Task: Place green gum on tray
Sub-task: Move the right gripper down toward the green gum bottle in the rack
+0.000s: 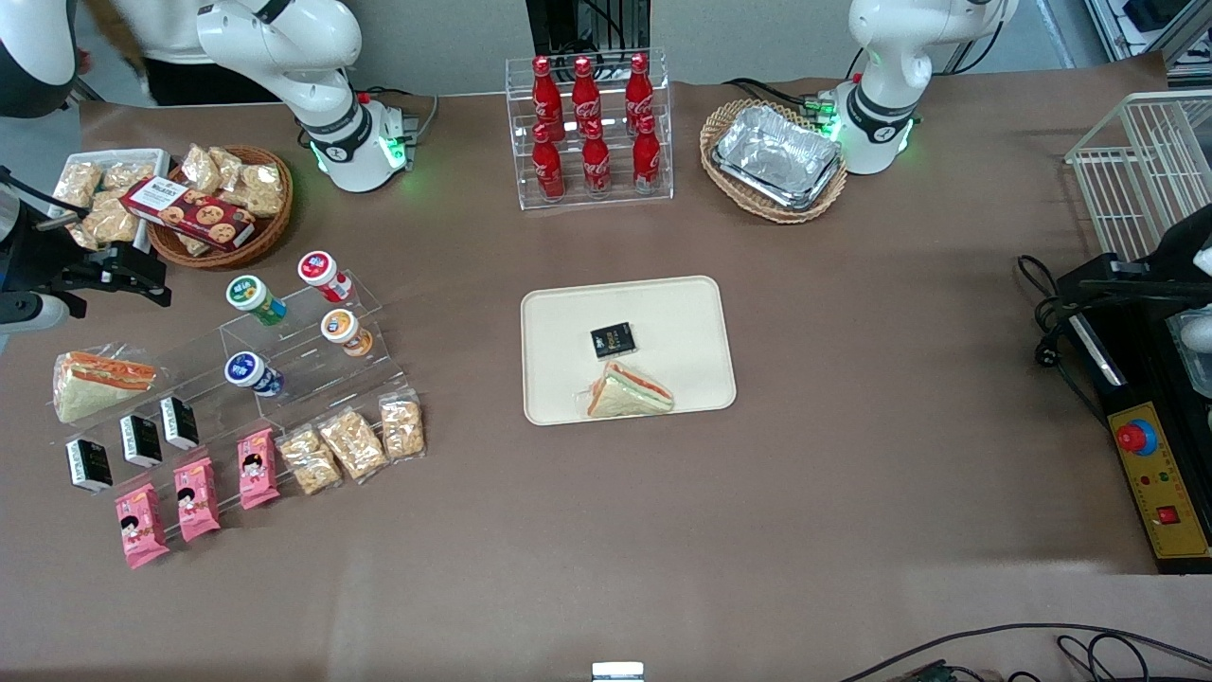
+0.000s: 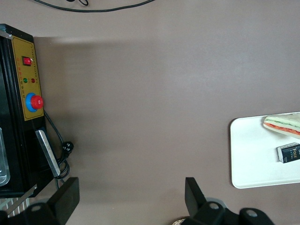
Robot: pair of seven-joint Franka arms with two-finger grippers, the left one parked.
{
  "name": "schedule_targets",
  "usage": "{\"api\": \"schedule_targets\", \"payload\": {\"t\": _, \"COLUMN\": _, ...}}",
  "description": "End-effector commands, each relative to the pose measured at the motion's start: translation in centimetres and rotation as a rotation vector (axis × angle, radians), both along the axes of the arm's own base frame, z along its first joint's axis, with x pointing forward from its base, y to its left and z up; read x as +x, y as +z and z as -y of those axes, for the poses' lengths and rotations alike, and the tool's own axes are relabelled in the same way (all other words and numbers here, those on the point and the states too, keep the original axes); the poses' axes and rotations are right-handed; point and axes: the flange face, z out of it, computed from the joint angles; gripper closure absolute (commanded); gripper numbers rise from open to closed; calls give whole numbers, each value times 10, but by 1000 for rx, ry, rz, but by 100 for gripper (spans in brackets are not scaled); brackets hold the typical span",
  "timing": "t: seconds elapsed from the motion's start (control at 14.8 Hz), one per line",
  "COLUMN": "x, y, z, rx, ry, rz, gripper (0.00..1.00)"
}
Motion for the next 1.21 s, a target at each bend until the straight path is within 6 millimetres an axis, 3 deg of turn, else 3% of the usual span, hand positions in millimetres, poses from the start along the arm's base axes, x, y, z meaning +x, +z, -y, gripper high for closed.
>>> {"api": "schedule_targets", "payload": {"t": 0.0, "x": 1, "y": 2, "z": 1, "rx": -15, "ry": 18, "rz": -6, "gripper": 0}}
{"api": "schedule_targets", "payload": {"t": 0.27, "x": 1, "y": 0, "z": 8, "rx": -8, "ry": 36, "rz": -13, "gripper": 0}}
{"api": "schedule_targets", "payload": {"t": 0.4, "x": 0, "y": 1, "z": 17, "rx": 1, "ry": 204, "rz": -17, "gripper": 0}}
{"api": "schedule_targets", "payload": {"t": 0.54, "x": -4, "y": 3, "z": 25, "rx": 4, "ry": 242, "rz": -26, "gripper": 0}}
{"api": "schedule_targets", "payload": {"t": 0.88, "x": -50, "y": 2, "z": 38, "rx": 47, "ry": 214, "rz": -16, "gripper": 0}}
{"api": "schedule_targets", "payload": {"t": 1.15, "x": -88, "y": -28, "z": 36, "rx": 41, "ry": 215, "rz": 47, "gripper": 0}}
